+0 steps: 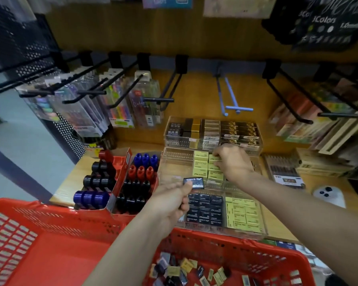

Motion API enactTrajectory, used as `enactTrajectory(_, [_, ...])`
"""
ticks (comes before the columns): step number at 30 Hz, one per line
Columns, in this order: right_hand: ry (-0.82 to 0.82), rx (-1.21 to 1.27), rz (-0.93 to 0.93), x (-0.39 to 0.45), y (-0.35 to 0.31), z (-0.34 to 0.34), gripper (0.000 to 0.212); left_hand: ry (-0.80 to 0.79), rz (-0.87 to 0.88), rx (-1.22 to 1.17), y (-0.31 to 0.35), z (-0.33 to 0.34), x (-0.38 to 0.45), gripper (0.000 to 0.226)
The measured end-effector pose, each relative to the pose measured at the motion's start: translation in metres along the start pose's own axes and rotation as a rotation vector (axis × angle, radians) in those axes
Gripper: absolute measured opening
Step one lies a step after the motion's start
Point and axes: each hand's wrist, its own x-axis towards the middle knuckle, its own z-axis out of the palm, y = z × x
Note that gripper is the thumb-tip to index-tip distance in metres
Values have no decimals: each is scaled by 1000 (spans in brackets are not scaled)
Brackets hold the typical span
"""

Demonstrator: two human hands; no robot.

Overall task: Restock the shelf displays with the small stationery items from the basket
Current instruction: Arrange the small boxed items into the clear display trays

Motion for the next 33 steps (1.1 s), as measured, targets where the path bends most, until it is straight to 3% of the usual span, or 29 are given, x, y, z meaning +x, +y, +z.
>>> enactTrajectory(3, [94,13,-37,-3,5,7,27,-29,5,6,-1,1,-4,7])
enactTrajectory(6, [83,-2,-50,-5,9,8,33,-42,22,52,-1,-2,-8,7])
enactTrajectory(11, [79,628,-141,-38,10,-17,22,-4,65,53,0,-7,-7,17])
enactTrajectory(14, [-184,1046,-45,-76,7,-41,24,-16,95,74,0,-4,-9,14])
enactTrajectory(17, [-559,1418,273,-100,1,-49,40,-77,192,221,-4,3,-14,22])
enactTrajectory(19, [-576,1555,357,-108,0,-53,31,-120,233,286,-6,10,-18,25])
enactTrajectory(21, [-467,1624,331,-113,1,-57,27,-109,232,284,-8,16,-20,29])
enactTrajectory(23, [-356,1585,233,-118,7,-61,28,-101,209,272,-11,21,-21,33])
enactTrajectory(30, [-17,834,-165,-131,36,-59,31,-137,132,313,-18,42,-24,37])
enactTrajectory(33, [111,527,-168,-113,57,-51,35,-125,51,145,-16,50,-23,27])
